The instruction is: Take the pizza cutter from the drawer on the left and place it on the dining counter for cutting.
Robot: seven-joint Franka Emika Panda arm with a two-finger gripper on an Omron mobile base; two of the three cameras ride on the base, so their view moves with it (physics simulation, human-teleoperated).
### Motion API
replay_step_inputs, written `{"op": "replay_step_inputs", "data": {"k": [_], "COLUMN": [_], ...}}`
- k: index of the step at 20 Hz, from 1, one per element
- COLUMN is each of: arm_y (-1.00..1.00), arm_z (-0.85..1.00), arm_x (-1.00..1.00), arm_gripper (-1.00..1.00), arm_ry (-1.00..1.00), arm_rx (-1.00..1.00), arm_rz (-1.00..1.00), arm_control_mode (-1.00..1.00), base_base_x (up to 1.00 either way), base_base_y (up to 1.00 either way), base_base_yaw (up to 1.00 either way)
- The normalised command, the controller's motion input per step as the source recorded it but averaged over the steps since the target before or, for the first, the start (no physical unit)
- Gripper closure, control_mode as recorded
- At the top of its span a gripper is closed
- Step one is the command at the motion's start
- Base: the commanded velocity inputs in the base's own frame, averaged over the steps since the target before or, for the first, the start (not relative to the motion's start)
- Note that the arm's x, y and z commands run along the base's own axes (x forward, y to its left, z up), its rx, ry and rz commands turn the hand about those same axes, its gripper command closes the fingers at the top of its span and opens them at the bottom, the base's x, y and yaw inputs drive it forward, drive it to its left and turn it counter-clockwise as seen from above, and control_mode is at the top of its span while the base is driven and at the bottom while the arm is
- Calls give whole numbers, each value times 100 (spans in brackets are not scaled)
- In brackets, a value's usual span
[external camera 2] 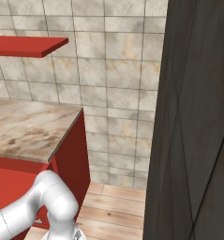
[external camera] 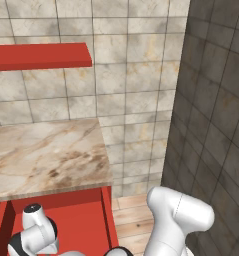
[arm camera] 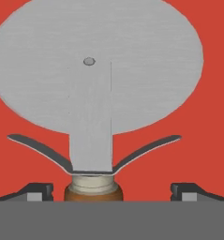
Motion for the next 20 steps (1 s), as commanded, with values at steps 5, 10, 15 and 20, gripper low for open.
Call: {"op": "replay_step_inputs", "data": {"k": [5, 10, 15, 20], "arm_y": [0, 0, 0, 0], "arm_z": [-20, -13, 0, 0], "arm_x": [0, 0, 0, 0], "arm_gripper": [-100, -100, -100, -100], "arm_ry": [0, 0, 0, 0], "arm_rx": [0, 0, 0, 0], "arm_rz": [0, 0, 0, 0], "arm_control_mode": [-100, -100, -100, -100], "base_base_x": [0, 0, 0, 0], "base_base_y": [0, 0, 0, 0], "base_base_yaw": [0, 0, 0, 0]}}
